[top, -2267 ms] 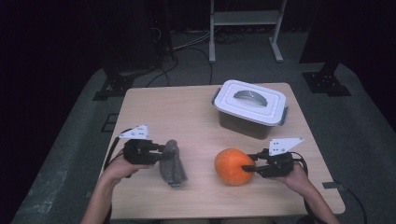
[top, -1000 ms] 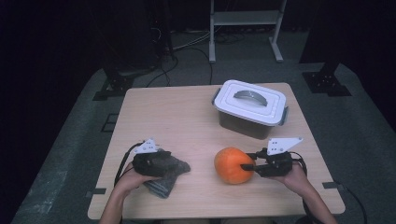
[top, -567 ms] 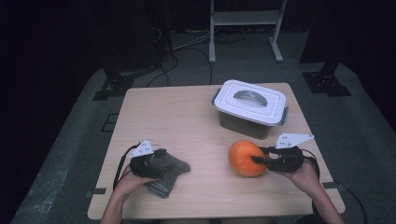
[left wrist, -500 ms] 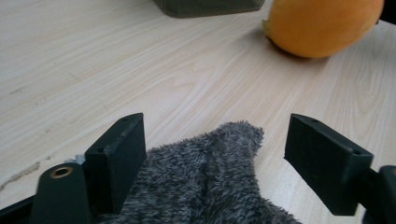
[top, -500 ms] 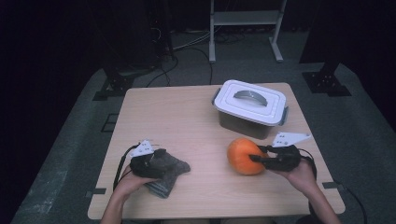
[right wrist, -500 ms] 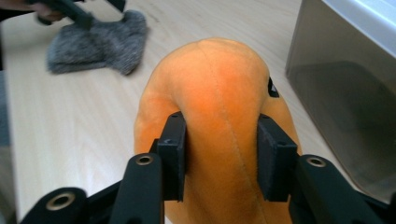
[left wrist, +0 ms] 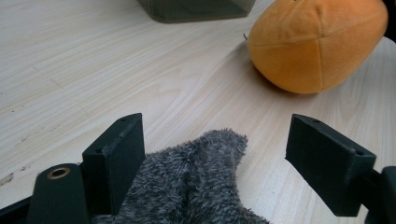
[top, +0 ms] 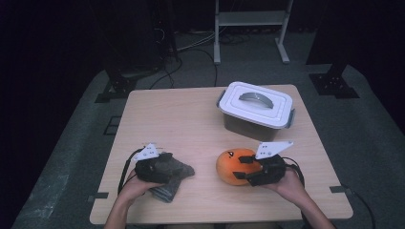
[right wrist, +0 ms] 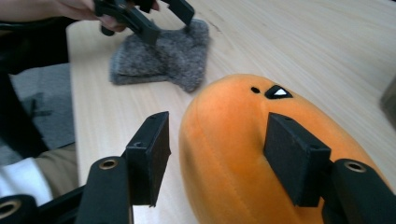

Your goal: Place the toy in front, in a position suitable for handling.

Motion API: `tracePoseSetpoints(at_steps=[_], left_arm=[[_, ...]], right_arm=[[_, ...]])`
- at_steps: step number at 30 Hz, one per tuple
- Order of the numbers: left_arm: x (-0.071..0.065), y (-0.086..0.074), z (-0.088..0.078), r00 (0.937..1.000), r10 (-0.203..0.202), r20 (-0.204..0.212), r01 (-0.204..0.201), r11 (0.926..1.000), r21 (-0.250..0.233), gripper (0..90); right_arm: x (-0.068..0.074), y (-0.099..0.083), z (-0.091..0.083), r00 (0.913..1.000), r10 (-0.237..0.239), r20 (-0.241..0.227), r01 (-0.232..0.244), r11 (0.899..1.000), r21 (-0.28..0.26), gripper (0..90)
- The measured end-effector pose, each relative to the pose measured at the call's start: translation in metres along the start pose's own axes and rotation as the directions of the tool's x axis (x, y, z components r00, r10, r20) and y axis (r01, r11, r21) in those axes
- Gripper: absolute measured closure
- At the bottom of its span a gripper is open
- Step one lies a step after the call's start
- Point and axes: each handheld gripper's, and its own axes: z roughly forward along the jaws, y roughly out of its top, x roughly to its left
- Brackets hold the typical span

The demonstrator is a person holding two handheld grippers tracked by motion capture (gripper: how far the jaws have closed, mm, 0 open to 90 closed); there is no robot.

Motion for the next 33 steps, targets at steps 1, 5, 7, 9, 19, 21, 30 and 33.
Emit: tracePoseSetpoints(at_steps=[1,5,7,9,19,21,30,33], left_arm=[[0.000,0.000,0.000,1.0000,-0.002,-0.001,0.002,1.0000,-0.002,18.8],[-0.001,0.002,0.000,1.0000,-0.002,0.006,0.002,0.9999,-0.014,18.7],[-0.001,0.002,0.000,1.0000,0.002,0.006,-0.002,1.0000,-0.010,18.7],[-0.001,0.001,0.000,1.0000,0.001,0.008,-0.001,1.0000,-0.006,18.7],[-0.001,0.001,0.000,0.9999,0.004,0.010,-0.004,1.0000,-0.006,18.7],[-0.001,0.001,0.000,0.9999,0.004,0.010,-0.004,1.0000,-0.005,18.7],[-0.001,0.001,0.000,0.9999,0.008,0.015,-0.008,1.0000,-0.004,18.6],[-0.001,0.001,0.000,0.9998,0.010,0.016,-0.009,0.9999,-0.006,18.6]], right_arm=[[0.000,0.000,-0.004,1.0000,-0.008,-0.003,0.008,1.000,-0.014,40.4],[-0.008,0.002,-0.018,0.9996,-0.005,0.029,0.006,0.999,-0.047,42.2],[-0.014,0.003,-0.021,0.9992,-0.004,0.041,0.006,0.999,-0.050,45.3],[-0.024,0.002,-0.024,0.9990,0.007,0.045,-0.004,0.998,-0.061,48.1],[-0.055,0.014,-0.015,0.9989,0.001,0.047,0.002,0.999,-0.053,55.7],[-0.060,0.018,-0.009,0.9988,-0.013,0.046,0.015,0.999,-0.039,55.6],[-0.075,0.020,0.012,0.9999,-0.015,0.004,0.015,1.000,0.026,56.5],[-0.069,0.014,0.011,0.9993,-0.013,-0.036,0.014,0.999,0.032,53.7]])
